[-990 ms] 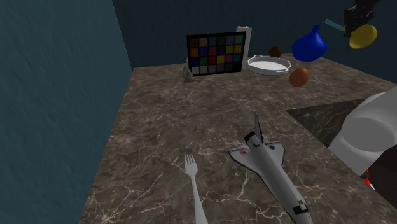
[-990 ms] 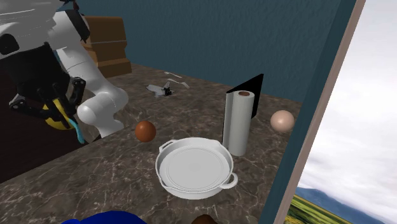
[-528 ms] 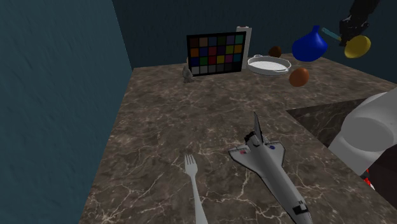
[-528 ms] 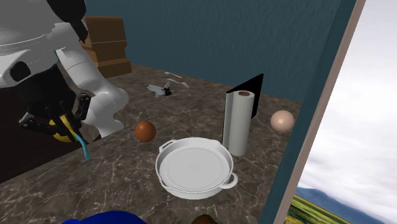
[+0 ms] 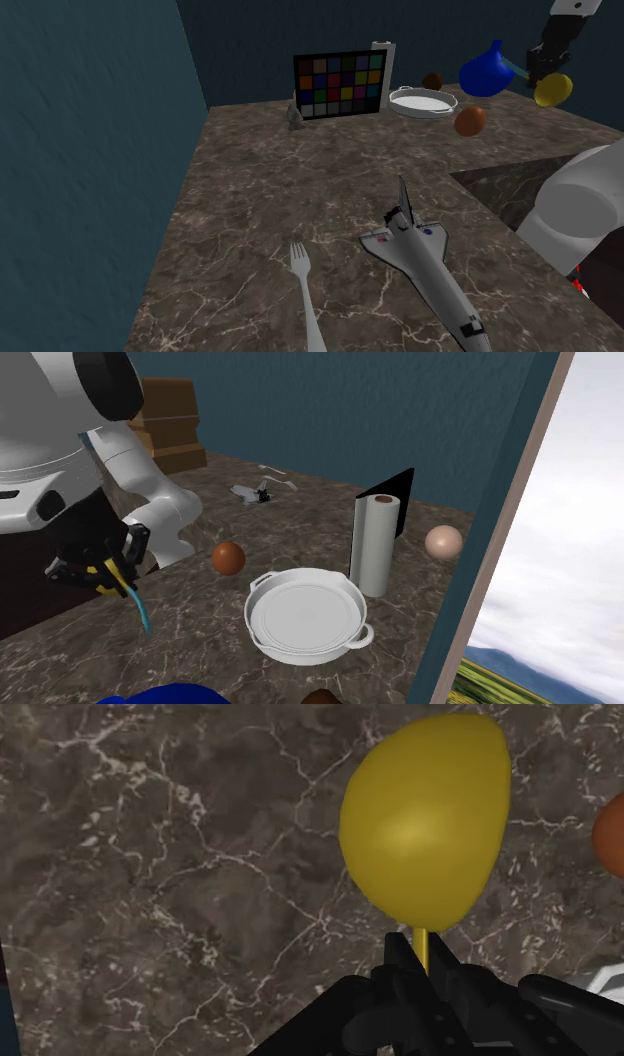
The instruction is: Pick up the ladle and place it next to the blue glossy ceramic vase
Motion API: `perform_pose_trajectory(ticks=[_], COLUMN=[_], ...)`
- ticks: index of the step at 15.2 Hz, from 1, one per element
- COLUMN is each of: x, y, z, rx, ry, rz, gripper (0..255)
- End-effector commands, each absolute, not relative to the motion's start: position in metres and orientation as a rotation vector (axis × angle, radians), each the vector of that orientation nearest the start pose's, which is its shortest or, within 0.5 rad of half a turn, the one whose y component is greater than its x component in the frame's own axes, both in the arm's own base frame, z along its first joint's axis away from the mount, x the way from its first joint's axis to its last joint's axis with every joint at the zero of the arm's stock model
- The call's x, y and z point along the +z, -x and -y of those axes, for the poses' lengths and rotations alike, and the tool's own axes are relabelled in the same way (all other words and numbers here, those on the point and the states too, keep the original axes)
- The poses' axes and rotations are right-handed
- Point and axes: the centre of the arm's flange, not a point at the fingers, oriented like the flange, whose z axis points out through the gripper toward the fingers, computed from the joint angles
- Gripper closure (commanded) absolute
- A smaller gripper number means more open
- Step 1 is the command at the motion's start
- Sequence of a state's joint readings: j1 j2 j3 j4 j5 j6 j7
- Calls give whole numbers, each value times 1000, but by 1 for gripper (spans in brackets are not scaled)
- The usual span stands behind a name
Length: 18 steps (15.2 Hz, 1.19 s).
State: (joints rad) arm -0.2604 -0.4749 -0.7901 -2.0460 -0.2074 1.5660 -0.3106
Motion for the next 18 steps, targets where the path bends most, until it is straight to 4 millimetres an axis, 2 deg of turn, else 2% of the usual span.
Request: perform_pose_trajectory(ticks=[1, 16, 18], x=[544, 463, 463], y=[-155, -155, -155], z=[419, 419, 419], rx=[40, 40, 40], ry=[2812, 2812, 2812], rz=[-942, -942, -942], gripper=[255, 255, 255])
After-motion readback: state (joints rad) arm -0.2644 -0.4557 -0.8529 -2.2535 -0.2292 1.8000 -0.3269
